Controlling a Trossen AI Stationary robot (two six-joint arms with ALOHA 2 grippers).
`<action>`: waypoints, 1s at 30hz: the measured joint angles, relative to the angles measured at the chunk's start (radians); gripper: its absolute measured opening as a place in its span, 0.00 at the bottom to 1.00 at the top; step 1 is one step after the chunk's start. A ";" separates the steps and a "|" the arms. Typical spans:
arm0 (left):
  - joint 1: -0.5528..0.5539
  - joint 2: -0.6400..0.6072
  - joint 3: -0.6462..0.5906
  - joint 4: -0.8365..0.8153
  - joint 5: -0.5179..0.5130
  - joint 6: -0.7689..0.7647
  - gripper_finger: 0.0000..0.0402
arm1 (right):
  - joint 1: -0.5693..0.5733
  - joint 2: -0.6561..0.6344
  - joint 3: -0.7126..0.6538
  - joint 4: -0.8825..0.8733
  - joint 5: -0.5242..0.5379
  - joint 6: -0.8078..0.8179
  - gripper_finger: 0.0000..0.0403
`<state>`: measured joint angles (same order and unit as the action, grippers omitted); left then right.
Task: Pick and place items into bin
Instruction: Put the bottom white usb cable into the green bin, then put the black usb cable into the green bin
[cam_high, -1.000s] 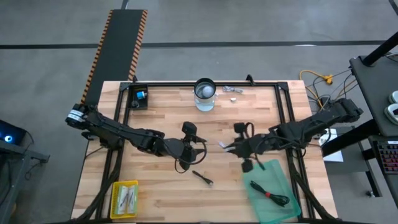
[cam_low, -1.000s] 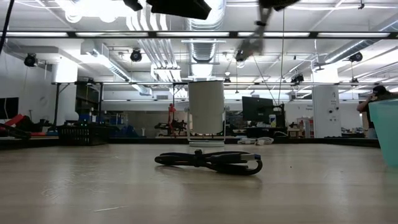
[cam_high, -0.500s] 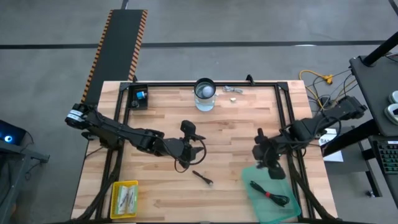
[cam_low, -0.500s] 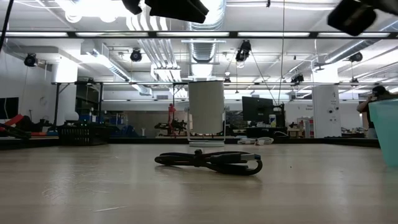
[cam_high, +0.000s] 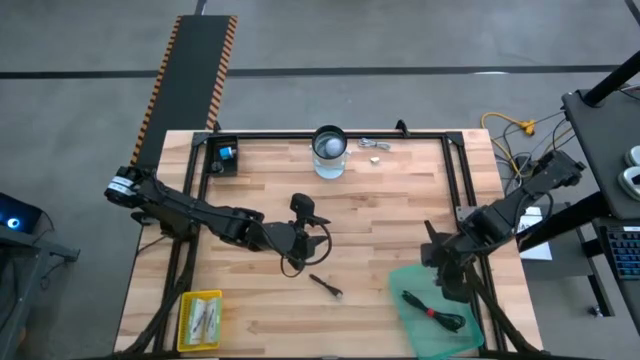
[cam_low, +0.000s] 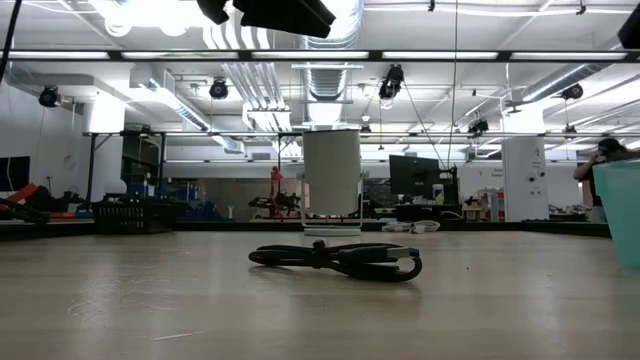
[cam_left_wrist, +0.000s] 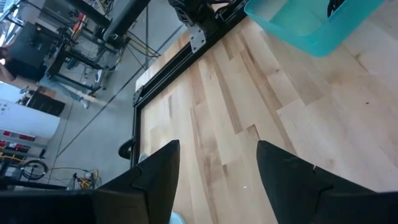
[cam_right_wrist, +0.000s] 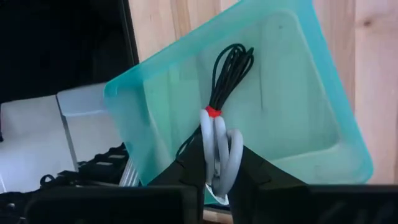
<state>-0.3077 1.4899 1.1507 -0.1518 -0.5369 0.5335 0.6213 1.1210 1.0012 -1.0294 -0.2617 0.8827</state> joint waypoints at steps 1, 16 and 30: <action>0.000 0.000 0.000 0.000 0.000 0.000 0.49 | 0.006 0.000 0.000 0.000 0.004 0.007 0.10; 0.000 0.000 0.000 -0.096 0.035 -0.057 0.49 | 0.016 0.018 0.000 0.008 0.029 0.031 0.36; 0.003 0.146 -0.013 -0.180 0.506 -0.239 0.49 | 0.016 0.018 -0.001 0.019 0.137 -0.033 0.37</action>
<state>-0.3046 1.6358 1.1374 -0.3316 -0.0306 0.2942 0.6369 1.1389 1.0004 -1.0101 -0.1247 0.8496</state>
